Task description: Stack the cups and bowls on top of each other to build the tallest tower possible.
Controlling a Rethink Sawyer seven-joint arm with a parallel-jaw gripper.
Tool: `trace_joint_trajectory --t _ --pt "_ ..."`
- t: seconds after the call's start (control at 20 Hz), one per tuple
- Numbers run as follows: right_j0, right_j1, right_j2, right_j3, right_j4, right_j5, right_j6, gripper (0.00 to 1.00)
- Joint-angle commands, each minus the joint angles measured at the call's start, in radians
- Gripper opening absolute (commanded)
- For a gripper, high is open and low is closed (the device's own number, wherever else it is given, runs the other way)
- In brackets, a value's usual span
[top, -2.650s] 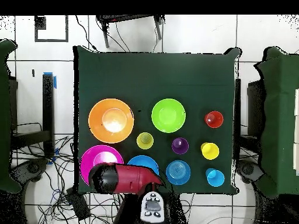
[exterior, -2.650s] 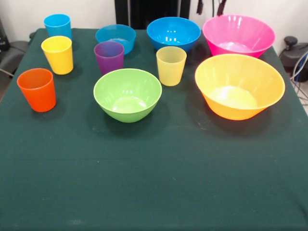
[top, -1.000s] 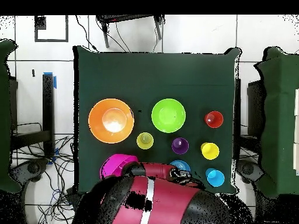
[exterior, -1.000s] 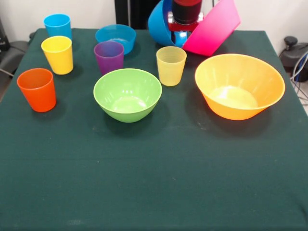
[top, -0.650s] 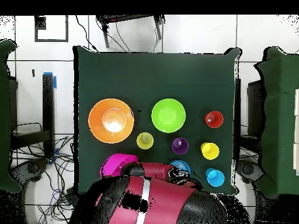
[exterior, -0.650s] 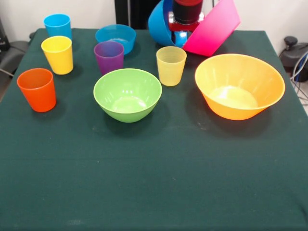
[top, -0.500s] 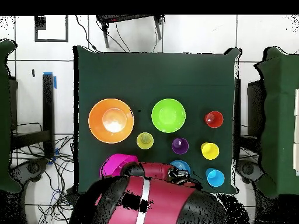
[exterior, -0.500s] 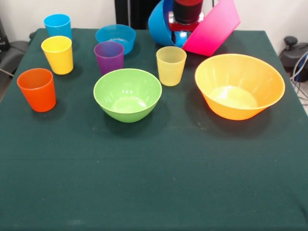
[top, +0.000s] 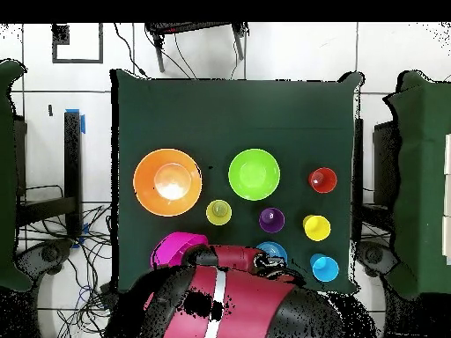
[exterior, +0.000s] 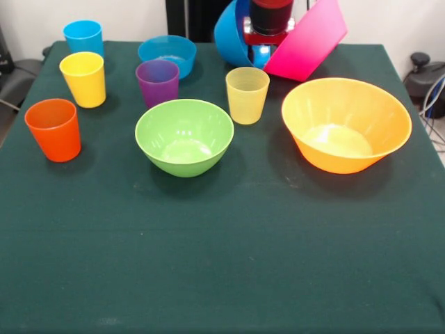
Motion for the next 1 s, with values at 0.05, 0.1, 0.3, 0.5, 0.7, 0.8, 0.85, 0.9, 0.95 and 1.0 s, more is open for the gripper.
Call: trace_joint_trajectory --t 0.05,0.1,0.3,0.5,0.7,0.8,0.85,0.9,0.95,1.0 --pt "0.029 0.083 0.089 -0.149 0.008 -0.023 0.091 1.00" --pt "0.030 0.076 0.092 -0.144 0.011 -0.019 0.092 1.00" --pt "0.034 0.081 0.093 -0.148 0.015 -0.021 0.096 1.00" --pt "0.044 0.065 0.086 -0.150 0.023 0.018 0.094 1.00" --pt "0.046 0.057 0.084 -0.147 0.027 0.034 0.096 1.00" --pt "0.058 0.043 0.075 -0.142 0.029 0.043 0.102 1.00" --pt "0.063 0.037 0.070 -0.142 0.030 0.049 0.104 1.00" --pt "0.067 0.030 0.067 -0.140 0.031 0.055 0.106 1.00" --pt "0.073 0.023 0.063 -0.138 0.034 0.062 0.109 1.00" --pt "0.079 0.016 0.060 -0.136 0.037 0.069 0.113 1.00"
